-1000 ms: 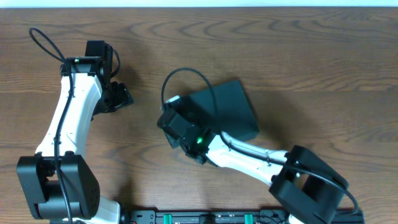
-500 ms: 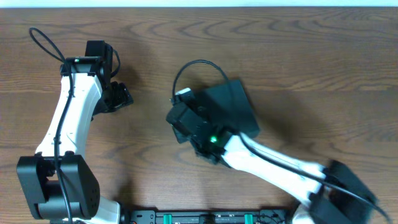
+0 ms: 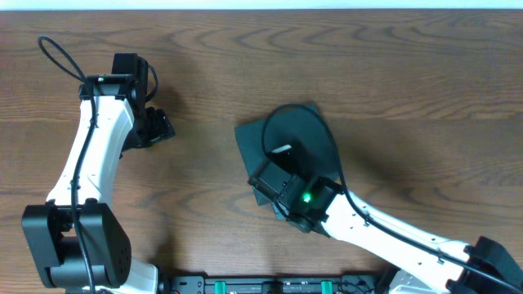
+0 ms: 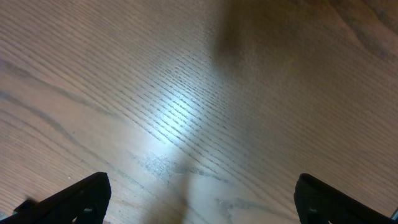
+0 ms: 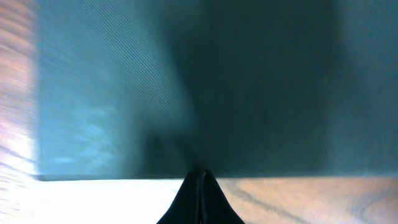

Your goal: Pack container

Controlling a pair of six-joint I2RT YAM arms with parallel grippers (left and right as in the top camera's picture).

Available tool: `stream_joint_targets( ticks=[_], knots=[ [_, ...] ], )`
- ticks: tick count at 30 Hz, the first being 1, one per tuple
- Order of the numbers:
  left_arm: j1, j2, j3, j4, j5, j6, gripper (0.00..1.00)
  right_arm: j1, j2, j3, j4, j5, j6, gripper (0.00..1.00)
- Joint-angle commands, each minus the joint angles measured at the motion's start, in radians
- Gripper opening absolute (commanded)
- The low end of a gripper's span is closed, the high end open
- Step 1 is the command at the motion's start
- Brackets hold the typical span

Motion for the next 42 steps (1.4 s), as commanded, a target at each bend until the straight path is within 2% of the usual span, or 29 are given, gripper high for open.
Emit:
stream_joint_targets(
  ticks=[1, 5, 12, 18, 32, 37, 42],
  knots=[
    [0.003, 0.005, -0.003, -0.001, 0.0, -0.004, 0.95, -0.02, 0.005, -0.039, 0.002, -0.003, 0.062, 0.01],
    [0.003, 0.004, -0.003, -0.001, 0.0, -0.004, 0.95, -0.05, 0.005, -0.088, 0.026, 0.0, 0.071, 0.02],
    [0.003, 0.004, -0.003, -0.001, 0.0, -0.004, 0.95, -0.1, 0.011, -0.201, 0.366, 0.038, 0.045, 0.01],
    [0.003, 0.004, -0.003, -0.001, 0.001, -0.004, 0.95, -0.112, 0.079, -0.201, 0.603, 0.014, -0.027, 0.02],
    [0.003, 0.005, -0.003, -0.001, 0.0, -0.004, 0.95, -0.211, 0.145, -0.199, 0.751, 0.055, -0.06, 0.02],
    [0.003, 0.005, -0.003, -0.001, 0.0, -0.004, 0.95, -0.213, 0.145, -0.199, 0.83, -0.056, -0.056, 0.02],
    [0.003, 0.004, -0.003, -0.001, 0.0, -0.004, 0.95, -0.206, 0.145, -0.199, 0.856, -0.134, 0.037, 0.02]
  ],
)
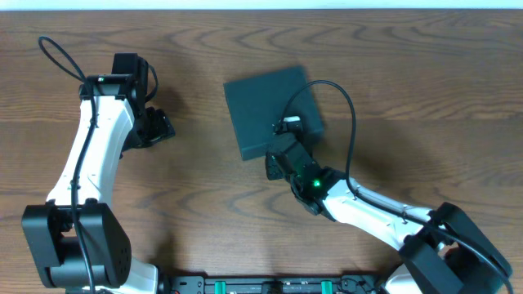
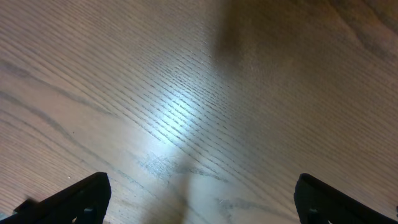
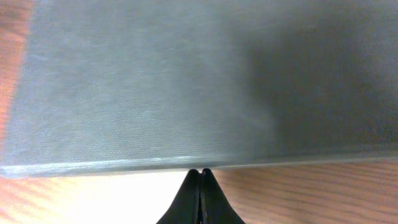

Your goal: Pack container

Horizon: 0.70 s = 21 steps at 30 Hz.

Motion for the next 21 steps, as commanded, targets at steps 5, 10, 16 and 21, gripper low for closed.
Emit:
stream_joint_targets(
  ticks=[5, 10, 16, 21],
  knots=[
    [0.003, 0.004, -0.003, -0.002, 0.0, -0.004, 0.95, 0.004, 0.003, 0.008, 0.074, -0.044, 0.063, 0.02],
    [0.003, 0.004, -0.003, -0.002, 0.0, -0.004, 0.95, 0.004, 0.003, 0.008, 0.142, -0.045, 0.063, 0.02],
    [0.003, 0.004, -0.003, -0.002, 0.0, -0.004, 0.95, 0.003, 0.003, 0.008, 0.18, -0.044, 0.063, 0.02],
    [0.003, 0.004, -0.003, -0.002, 0.0, -0.004, 0.95, 0.003, 0.003, 0.008, 0.174, -0.105, 0.063, 0.02]
  ],
)
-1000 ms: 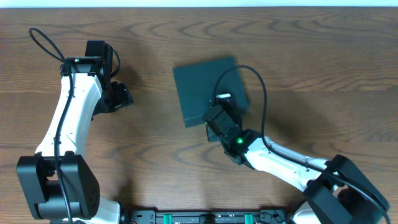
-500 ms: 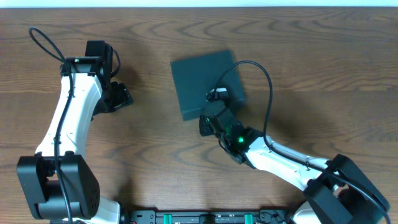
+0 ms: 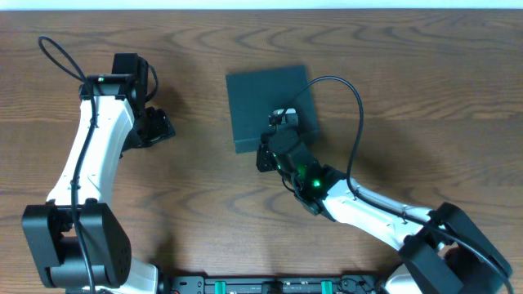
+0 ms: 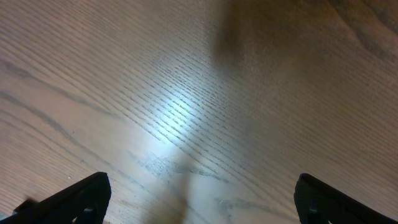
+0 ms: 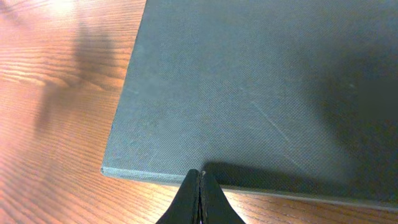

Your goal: Pack container

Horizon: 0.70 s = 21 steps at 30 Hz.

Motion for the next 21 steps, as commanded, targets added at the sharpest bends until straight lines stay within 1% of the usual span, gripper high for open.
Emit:
stream_joint_targets(
  ticks=[1, 4, 6, 8, 14, 21],
  knots=[
    [0.003, 0.004, -0.003, -0.002, 0.0, -0.004, 0.95, 0.001, 0.002, 0.009, -0.013, -0.088, 0.016, 0.01],
    [0.003, 0.004, -0.003, -0.002, 0.0, -0.004, 0.95, 0.001, -0.014, 0.01, -0.081, -0.169, 0.016, 0.02],
    [0.003, 0.005, -0.003, -0.002, 0.0, -0.004, 0.95, 0.002, -0.039, 0.009, -0.156, -0.194, 0.016, 0.02],
    [0.003, 0.005, -0.003, -0.002, 0.0, -0.004, 0.95, 0.002, -0.055, 0.009, -0.195, -0.194, 0.016, 0.02],
    [0.003, 0.005, -0.003, -0.002, 0.0, -0.004, 0.95, -0.029, -0.021, 0.013, -0.169, -0.167, 0.016, 0.02],
    [0.003, 0.004, -0.003, -0.002, 0.0, -0.004, 0.95, -0.038, 0.06, 0.107, -0.18, -0.173, -0.016, 0.02]
  ],
)
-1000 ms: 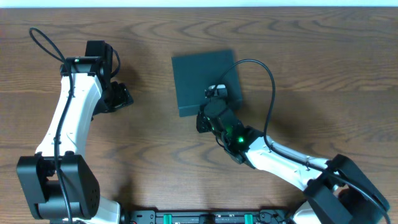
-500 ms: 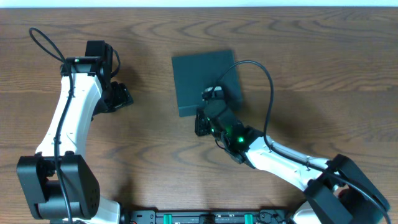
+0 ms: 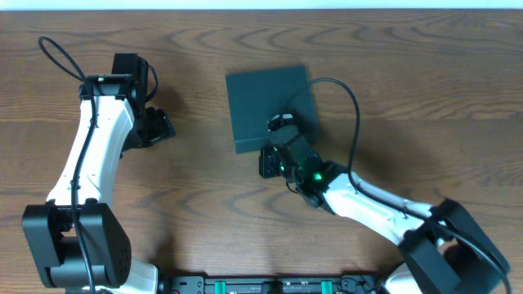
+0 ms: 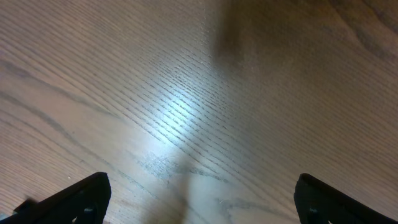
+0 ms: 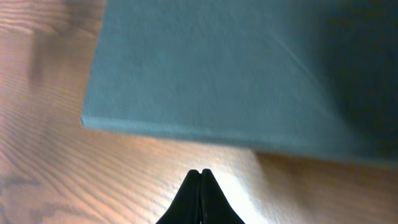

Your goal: Pack container

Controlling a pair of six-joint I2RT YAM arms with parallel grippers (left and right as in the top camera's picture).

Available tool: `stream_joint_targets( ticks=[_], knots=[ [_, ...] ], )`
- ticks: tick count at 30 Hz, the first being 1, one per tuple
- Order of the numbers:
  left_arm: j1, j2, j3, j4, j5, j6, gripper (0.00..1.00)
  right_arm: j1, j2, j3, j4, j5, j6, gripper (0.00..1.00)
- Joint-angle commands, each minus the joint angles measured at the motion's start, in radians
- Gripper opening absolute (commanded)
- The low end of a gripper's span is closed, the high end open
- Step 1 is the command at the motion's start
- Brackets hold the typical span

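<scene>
A flat, dark grey-green square container (image 3: 270, 108) lies closed on the wooden table, a little back from the middle; in the right wrist view the container (image 5: 224, 68) fills the upper part. My right gripper (image 3: 268, 157) is shut on nothing, just in front of the container's near edge. In its own view the right gripper (image 5: 200, 172) has a strip of bare wood between its tips and that edge. My left gripper (image 3: 157, 126) hovers at the table's left, far from the container. In the left wrist view the left gripper (image 4: 199, 196) is open over bare wood.
The wooden table (image 3: 409, 82) runs to a pale back edge at the top of the overhead view. The right arm's black cable (image 3: 353, 114) loops over the container's right side. A black rail with green connectors (image 3: 270, 286) lines the front edge.
My right gripper, whose shut tips were at the container's near edge, now sits slightly back from it with bare table between. The container and the left arm have not moved.
The container first lay skewed near the table's middle with my shut right gripper against its near edge. Then it lay further back and to the left, the gripper still at its edge. It then stood squarer, and now the gripper is off it.
</scene>
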Motion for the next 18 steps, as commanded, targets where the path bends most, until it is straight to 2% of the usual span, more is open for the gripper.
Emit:
stream_joint_targets(
  ticks=[1, 8, 18],
  knots=[
    [0.003, 0.005, -0.003, -0.002, 0.0, -0.004, 0.95, -0.002, 0.04, 0.067, -0.014, -0.003, -0.018, 0.02],
    [0.003, 0.005, -0.003, -0.002, 0.0, -0.004, 0.95, -0.002, 0.117, 0.152, -0.056, 0.002, -0.038, 0.02],
    [0.003, 0.004, -0.003, -0.002, 0.0, -0.004, 0.95, 0.003, 0.111, 0.156, -0.054, 0.036, -0.055, 0.02]
  ],
)
